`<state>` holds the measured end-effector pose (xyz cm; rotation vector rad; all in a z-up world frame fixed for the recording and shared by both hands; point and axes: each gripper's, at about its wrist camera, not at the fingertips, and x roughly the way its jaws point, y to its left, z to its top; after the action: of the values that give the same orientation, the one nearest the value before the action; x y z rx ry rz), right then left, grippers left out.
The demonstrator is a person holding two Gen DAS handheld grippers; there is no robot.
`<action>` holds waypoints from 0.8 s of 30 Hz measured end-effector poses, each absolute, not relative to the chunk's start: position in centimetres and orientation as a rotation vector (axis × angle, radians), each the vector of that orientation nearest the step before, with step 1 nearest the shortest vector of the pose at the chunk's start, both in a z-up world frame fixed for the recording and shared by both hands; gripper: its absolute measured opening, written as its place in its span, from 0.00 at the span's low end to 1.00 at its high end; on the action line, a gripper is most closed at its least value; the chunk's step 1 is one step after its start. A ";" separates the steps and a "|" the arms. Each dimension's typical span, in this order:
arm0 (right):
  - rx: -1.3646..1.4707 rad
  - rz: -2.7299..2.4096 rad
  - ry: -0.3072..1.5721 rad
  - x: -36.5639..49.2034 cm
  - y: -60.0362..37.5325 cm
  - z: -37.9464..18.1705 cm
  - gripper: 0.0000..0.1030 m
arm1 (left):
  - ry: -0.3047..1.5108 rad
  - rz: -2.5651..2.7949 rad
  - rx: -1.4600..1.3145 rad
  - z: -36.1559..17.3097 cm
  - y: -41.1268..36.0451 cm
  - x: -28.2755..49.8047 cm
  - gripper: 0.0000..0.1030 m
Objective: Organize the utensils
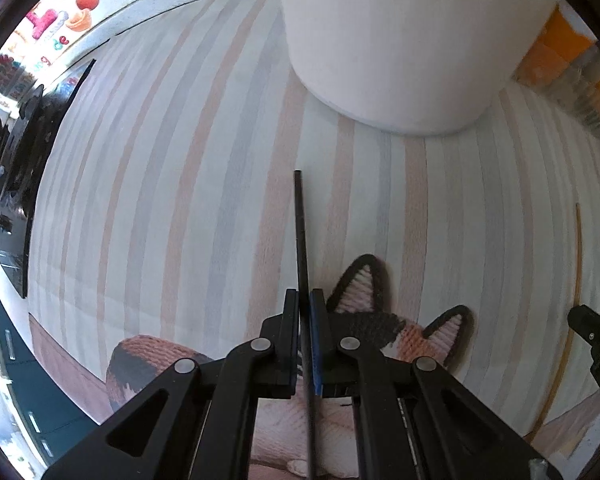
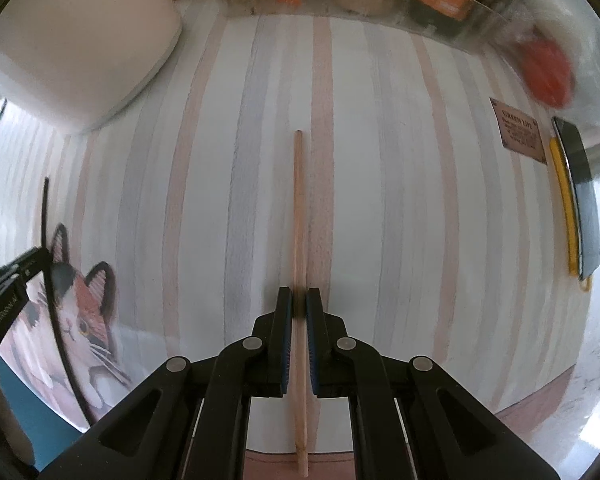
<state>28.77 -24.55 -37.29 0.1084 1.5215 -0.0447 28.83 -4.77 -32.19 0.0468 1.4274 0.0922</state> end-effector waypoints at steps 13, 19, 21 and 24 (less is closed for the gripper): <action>0.199 0.054 1.156 27.1 -24.2 -27.2 0.07 | 1.109 0.031 -0.073 -17.9 -1.8 26.1 0.02; 0.228 0.106 0.980 28.4 -23.8 -20.0 0.07 | 0.879 0.016 -0.132 -8.6 -0.3 25.9 0.00; 0.227 0.127 0.923 29.8 -23.4 -17.2 0.07 | 0.817 0.006 -0.135 -6.0 -0.2 26.3 0.00; 0.225 0.162 0.830 31.4 -22.3 -13.1 0.07 | 0.741 -0.015 -0.140 -2.8 0.7 27.1 0.00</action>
<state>31.39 -22.34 -13.09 0.2252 0.8300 0.1616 27.07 0.73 -2.79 -0.1399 0.7411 -0.0147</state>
